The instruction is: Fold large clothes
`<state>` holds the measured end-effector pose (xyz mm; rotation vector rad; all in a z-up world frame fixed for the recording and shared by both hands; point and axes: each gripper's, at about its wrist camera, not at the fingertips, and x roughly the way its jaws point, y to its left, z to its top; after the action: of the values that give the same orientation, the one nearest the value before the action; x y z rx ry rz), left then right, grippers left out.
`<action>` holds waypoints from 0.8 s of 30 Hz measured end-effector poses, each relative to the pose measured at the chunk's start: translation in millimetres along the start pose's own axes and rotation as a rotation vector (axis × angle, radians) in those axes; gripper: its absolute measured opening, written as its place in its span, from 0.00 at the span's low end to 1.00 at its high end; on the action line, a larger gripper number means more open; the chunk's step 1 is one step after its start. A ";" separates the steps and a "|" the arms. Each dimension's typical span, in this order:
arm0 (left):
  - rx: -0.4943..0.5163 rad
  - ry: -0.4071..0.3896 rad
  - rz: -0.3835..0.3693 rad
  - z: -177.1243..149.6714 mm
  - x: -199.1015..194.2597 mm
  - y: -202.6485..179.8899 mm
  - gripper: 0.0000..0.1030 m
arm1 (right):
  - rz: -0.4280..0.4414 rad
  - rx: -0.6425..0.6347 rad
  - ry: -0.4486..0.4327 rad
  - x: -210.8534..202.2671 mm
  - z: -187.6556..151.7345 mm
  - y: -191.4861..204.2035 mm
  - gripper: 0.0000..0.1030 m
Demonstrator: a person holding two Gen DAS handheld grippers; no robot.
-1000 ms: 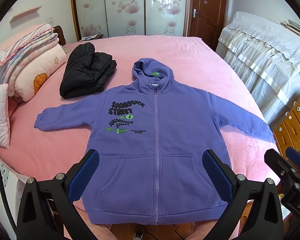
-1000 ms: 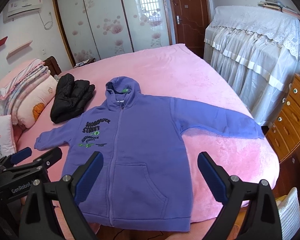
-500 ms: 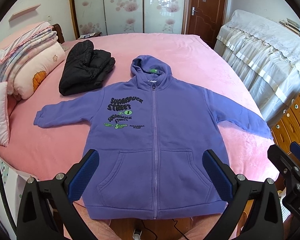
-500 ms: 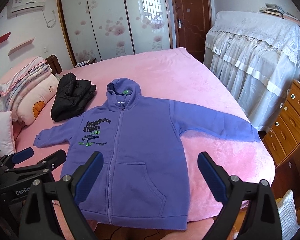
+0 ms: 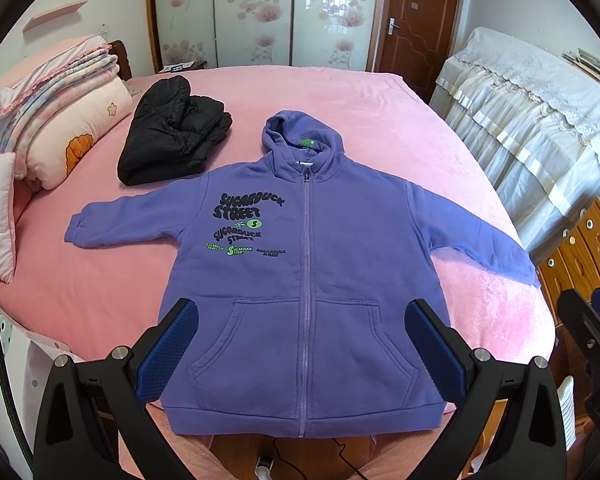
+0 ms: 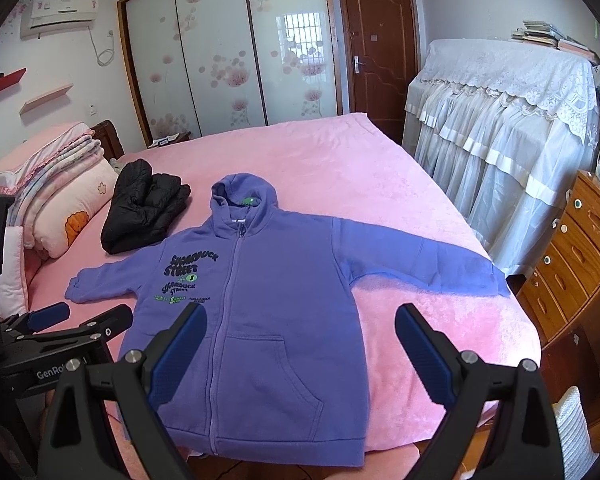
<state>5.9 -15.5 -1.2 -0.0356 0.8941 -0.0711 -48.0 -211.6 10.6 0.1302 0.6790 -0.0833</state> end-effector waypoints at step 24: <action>0.118 -0.147 0.001 76.9 0.4 -51.8 0.99 | -0.105 0.033 -0.103 -9.4 52.0 -65.7 0.93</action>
<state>63.7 -67.0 49.7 0.0685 0.7418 -0.1191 -30.8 -283.8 50.4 0.1209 0.5818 -0.2007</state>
